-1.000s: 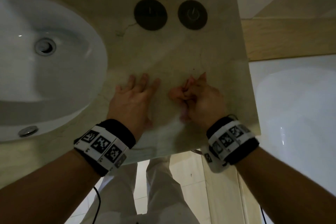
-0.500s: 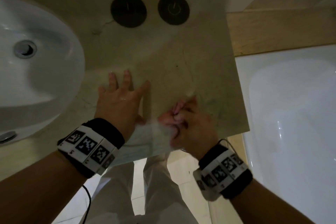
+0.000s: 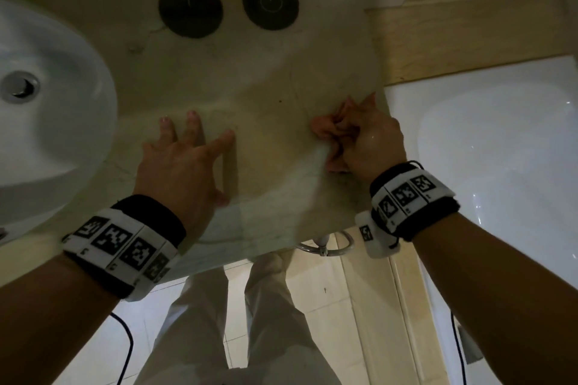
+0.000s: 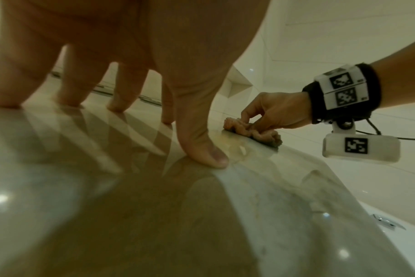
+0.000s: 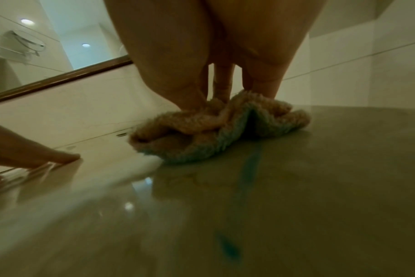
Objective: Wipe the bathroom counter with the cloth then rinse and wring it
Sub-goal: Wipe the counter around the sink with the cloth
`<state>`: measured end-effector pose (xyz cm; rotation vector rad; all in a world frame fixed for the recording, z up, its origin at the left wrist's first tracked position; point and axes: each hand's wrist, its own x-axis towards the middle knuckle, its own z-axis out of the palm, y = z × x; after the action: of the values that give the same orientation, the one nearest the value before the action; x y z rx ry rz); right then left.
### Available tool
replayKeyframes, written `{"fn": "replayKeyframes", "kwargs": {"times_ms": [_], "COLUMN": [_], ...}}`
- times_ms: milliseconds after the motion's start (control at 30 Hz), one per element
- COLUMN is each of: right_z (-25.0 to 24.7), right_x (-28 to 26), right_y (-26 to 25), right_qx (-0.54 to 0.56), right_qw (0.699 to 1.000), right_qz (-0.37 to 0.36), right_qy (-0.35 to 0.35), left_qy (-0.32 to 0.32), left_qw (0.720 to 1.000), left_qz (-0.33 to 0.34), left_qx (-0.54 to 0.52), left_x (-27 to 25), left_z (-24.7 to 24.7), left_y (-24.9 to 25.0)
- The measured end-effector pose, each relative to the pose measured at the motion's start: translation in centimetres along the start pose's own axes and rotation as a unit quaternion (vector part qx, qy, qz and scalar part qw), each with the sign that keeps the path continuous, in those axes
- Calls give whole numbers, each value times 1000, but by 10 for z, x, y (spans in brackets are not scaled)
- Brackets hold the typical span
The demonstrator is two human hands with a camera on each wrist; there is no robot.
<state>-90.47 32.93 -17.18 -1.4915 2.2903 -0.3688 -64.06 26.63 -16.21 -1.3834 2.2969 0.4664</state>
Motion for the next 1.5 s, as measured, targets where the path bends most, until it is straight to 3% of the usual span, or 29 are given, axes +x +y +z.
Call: {"fn": "replayKeyframes", "kwargs": {"times_ms": [100,200,400,567,666,800,1033,1266,1366,1500], "right_z": [2,3,14,4,-3,1,35,66,71,57], "right_x": [-23,-56,-102,-89,-69,-25,28,-19,-54,-71], "right_y": [0,9,38,31,17,-11,-73,-121,-107,-85], "right_qx": [3,95,65,40,39,92,26,1,9,45], "right_qw": [1000,989,995,996,997,992,991,973,973,983], "right_qz": [-24,-94,-70,-7,-30,-29,-78,-148,-170,-110], "right_qy": [9,62,-13,-75,-54,-76,-105,-178,-157,-142], "left_qy": [-4,-10,-21,-21,-26,-35,-21,-17,14,12], "left_qw": [1000,1000,1000,1000,999,998,997,991,992,993], "left_qz": [1,0,-6,-11,-15,-17,-14,-14,8,29], "left_qx": [4,4,4,-3,-18,-42,-73,-129,-123,-113], "left_x": [1,2,3,2,3,2,0,-11,-14,-12], "left_z": [0,-1,-1,2,4,4,3,1,3,9], "left_y": [-1,-1,-3,-4,-6,-7,-9,-19,-25,-31]}}
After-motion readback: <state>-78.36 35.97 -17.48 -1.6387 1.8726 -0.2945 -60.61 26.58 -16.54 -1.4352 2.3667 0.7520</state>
